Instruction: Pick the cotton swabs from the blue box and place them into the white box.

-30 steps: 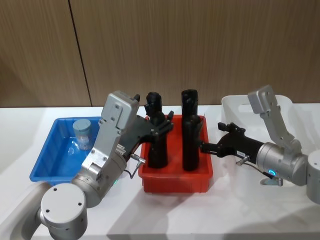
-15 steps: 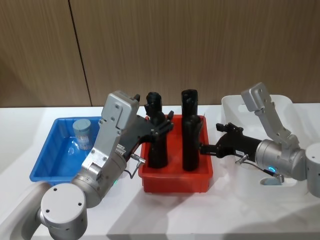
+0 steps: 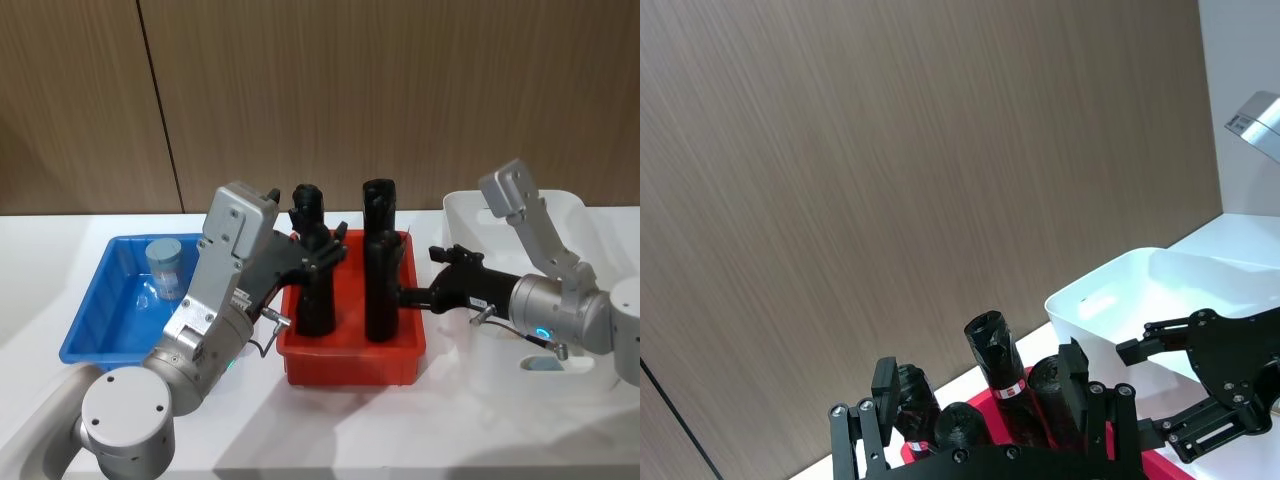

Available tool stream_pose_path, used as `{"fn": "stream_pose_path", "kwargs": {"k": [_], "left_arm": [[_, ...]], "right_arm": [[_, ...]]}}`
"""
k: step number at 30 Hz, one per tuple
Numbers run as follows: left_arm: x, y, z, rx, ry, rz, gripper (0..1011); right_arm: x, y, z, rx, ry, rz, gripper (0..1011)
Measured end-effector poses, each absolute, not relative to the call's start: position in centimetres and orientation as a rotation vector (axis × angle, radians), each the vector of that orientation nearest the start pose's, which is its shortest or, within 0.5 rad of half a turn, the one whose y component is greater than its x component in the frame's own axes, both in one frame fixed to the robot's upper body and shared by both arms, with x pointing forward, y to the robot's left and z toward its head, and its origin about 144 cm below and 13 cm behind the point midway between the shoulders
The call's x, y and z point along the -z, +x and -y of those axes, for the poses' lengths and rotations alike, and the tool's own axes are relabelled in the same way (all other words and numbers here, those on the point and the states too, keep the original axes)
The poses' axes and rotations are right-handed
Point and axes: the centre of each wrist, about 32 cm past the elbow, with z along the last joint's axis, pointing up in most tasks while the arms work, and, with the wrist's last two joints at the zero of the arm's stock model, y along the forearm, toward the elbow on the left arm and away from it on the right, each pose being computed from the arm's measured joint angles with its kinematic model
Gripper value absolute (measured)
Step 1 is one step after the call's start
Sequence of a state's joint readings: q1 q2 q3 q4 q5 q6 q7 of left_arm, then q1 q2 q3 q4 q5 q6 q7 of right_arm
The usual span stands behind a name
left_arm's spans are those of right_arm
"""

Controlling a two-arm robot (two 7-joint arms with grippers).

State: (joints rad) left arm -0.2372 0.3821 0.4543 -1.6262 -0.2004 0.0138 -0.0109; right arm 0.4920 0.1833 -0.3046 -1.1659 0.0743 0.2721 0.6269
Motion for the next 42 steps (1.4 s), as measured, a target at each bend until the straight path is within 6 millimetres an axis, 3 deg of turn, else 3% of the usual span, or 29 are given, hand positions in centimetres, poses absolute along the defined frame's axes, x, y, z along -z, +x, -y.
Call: {"fn": "stream_pose_path", "kwargs": {"k": [42], "left_arm": [[-120.4, 49.2, -19.8, -1.124, 0.061, 0.268, 1003]], "right_arm": [[-119.6, 61.1, 19.9, 0.721, -0.341, -0.098, 1001]]}}
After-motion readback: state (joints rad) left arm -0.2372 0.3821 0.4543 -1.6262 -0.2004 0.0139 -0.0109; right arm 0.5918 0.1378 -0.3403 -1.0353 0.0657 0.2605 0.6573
